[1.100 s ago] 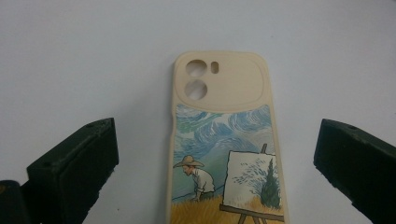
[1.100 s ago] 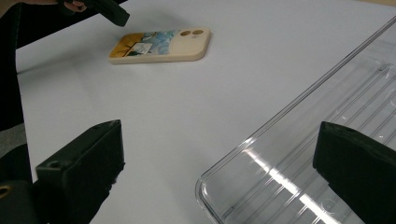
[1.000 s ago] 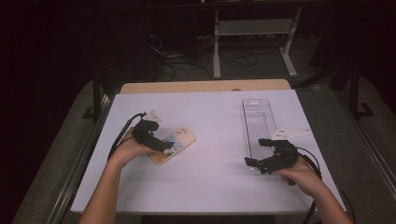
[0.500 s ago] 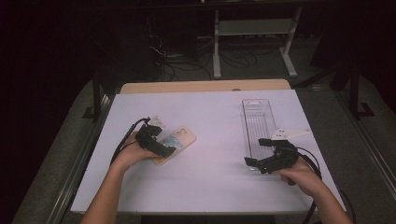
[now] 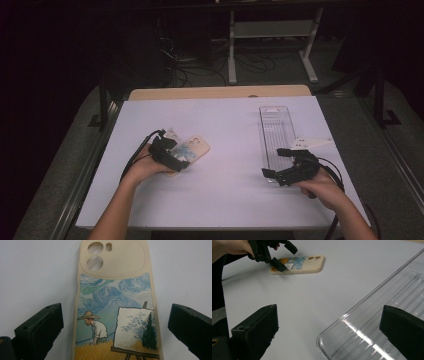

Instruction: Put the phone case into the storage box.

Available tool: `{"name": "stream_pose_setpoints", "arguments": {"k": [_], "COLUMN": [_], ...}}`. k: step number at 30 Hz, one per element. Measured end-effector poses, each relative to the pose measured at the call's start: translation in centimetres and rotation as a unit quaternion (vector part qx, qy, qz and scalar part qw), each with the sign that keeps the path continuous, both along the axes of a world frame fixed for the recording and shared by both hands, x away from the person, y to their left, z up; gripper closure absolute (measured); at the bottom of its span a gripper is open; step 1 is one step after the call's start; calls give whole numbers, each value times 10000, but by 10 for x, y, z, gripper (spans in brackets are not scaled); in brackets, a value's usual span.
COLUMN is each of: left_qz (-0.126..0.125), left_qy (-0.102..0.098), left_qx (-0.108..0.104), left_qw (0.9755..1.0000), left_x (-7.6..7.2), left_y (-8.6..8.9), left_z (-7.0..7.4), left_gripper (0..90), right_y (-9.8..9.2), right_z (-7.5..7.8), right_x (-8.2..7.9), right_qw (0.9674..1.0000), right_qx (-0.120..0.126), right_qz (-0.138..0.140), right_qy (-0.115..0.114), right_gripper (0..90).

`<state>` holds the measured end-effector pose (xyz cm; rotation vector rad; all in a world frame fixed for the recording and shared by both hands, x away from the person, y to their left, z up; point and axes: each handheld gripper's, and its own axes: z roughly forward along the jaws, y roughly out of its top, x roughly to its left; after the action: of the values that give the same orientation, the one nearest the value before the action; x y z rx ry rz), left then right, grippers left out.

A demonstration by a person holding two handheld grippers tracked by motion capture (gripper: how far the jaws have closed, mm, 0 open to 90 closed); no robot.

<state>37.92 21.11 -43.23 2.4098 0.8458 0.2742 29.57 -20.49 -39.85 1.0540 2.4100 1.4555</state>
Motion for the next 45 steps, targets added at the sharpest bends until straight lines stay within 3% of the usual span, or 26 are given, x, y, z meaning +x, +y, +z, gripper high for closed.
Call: {"name": "stream_pose_setpoints", "arguments": {"k": [8,22,26,29,35,45], "left_qz": [-54,-89,-90,-92,-90,-90], "left_qy": [20,192,188,61,-14,-17], "left_qx": [112,51,1,-24,-50,-92], "left_qw": [9999,9998,9998,9999,9999,9999], "left_x": [0,5,5,3,0,-1], "left_y": [-1,0,0,2,2,3], "left_z": [-4,-12,-12,-11,-12,-12], "left_gripper": [0,0,0,68,93,108], "right_y": [0,0,0,0,0,0], "right_z": [0,0,0,0,0,0], "right_x": [0,0,0,-1,-1,0], "right_qw": [10000,10000,10000,10000,10000,10000], "right_qx": [-2,-8,-9,-11,-10,-11], "right_qz": [0,-1,-3,-8,-10,-6], "right_qy": [11,12,10,7,19,5], "right_gripper": [15,15,15,15,15,15]}}
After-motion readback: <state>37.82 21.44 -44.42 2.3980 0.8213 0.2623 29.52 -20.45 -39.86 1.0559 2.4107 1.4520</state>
